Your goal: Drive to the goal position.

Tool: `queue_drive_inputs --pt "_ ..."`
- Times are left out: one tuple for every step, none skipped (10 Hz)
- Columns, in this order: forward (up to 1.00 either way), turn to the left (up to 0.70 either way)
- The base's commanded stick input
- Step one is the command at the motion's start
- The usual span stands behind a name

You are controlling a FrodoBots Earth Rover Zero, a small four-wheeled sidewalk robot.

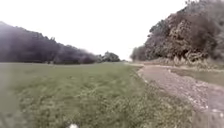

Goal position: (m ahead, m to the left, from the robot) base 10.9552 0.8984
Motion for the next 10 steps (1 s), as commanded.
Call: queue_drive_inputs --pt "0.70 0.00" --pt "0.70 0.00" --pt "0.70 0.00" --pt "0.70 0.00" --pt "0.70 0.00" --pt "0.70 0.00" --pt "0.70 0.00" --pt "0.70 0.00" --pt "0.70 0.00" --pt "0.70 0.00"
